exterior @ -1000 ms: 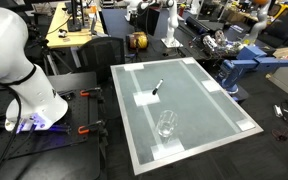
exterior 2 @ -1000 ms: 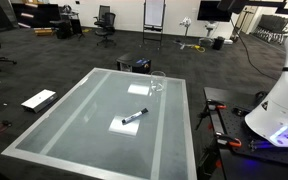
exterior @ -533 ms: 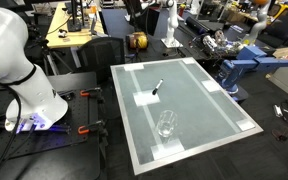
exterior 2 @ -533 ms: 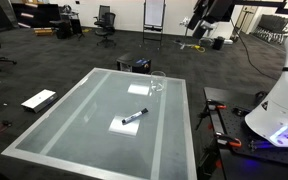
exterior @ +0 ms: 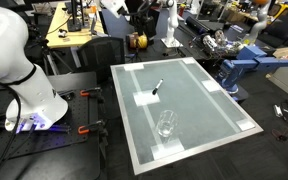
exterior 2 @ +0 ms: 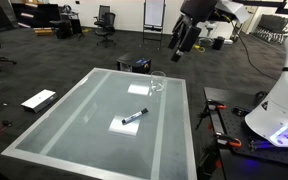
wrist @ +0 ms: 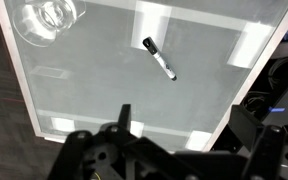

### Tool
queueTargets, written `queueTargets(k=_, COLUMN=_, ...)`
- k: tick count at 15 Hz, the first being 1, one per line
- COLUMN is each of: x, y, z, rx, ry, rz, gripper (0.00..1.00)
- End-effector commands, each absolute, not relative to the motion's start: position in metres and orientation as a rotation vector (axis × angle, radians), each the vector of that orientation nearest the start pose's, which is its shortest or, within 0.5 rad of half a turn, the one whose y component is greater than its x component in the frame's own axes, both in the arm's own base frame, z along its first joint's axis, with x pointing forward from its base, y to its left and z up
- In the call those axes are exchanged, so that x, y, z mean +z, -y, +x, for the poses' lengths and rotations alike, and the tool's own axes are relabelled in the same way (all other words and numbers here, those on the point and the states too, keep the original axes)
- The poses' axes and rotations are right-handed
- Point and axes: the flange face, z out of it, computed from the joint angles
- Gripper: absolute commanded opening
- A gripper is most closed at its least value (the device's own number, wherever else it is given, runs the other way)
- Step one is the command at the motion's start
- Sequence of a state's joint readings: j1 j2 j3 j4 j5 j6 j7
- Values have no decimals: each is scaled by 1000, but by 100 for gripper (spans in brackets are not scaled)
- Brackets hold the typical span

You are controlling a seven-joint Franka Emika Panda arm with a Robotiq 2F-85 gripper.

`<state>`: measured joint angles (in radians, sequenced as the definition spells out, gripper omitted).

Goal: Pick up the marker from the table and put it in the glass

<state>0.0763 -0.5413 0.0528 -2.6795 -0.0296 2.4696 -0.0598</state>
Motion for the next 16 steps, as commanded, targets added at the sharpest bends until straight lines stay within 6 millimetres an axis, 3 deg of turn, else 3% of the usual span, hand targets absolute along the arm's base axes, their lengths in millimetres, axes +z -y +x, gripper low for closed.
queueTargets(k=1, x=412, y=-49, z=413, rx=-523, ry=413, rz=-3136, gripper=100)
queueTargets(k=11, x=340, y=-57, z=437, rx=-378, ry=536, rz=-3124, gripper=100)
queueTargets(k=12, x=335, y=-59, z=436, rx=-354, ry=526, rz=-3134, gripper=100)
queueTargets(k=13, x=342, y=-57, z=427, rx=-355, ry=494, rz=-3130, gripper=100)
queueTargets(k=16, x=332, y=-57, z=430, rx=-321, ry=498, rz=-3132, gripper=100)
